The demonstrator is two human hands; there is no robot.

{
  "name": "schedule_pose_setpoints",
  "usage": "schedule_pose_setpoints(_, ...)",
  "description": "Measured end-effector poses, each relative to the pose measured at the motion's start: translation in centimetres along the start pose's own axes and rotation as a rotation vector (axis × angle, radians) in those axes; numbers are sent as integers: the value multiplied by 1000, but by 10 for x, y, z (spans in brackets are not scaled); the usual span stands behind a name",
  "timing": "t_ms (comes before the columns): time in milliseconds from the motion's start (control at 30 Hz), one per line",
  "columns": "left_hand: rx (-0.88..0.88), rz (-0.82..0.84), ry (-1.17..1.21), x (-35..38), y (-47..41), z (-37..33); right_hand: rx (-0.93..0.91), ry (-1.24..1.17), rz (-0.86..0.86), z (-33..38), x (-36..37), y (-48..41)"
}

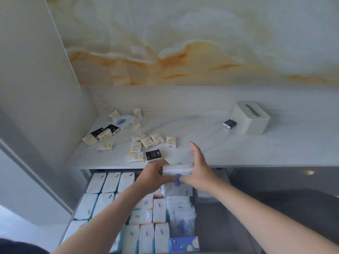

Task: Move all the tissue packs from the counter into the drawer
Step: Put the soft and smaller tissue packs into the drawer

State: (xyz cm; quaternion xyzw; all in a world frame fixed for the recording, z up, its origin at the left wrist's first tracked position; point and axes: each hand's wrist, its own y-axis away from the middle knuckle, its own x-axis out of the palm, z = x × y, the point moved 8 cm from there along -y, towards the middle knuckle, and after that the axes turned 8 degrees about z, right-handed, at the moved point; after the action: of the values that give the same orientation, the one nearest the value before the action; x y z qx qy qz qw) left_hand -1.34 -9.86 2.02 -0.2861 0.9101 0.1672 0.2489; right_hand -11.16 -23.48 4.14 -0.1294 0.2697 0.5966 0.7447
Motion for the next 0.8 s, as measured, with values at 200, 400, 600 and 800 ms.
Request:
schedule_pose_setpoints(200, 40, 85, -120, 40, -2, -3, 11, 520, 261, -16, 8, 14)
schedule_pose_setpoints(400, -78, 403, -492, 86, 4, 33, 101, 527, 333, -44, 3, 19)
schedule_pose_setpoints(600, 27, 397, -1002, 127, 4, 53, 142, 523, 452, -60, 3, 23)
schedule_pose_setpoints(800, 33, 321, -1068, 144, -3, 69, 157, 504, 516, -73, 6, 26)
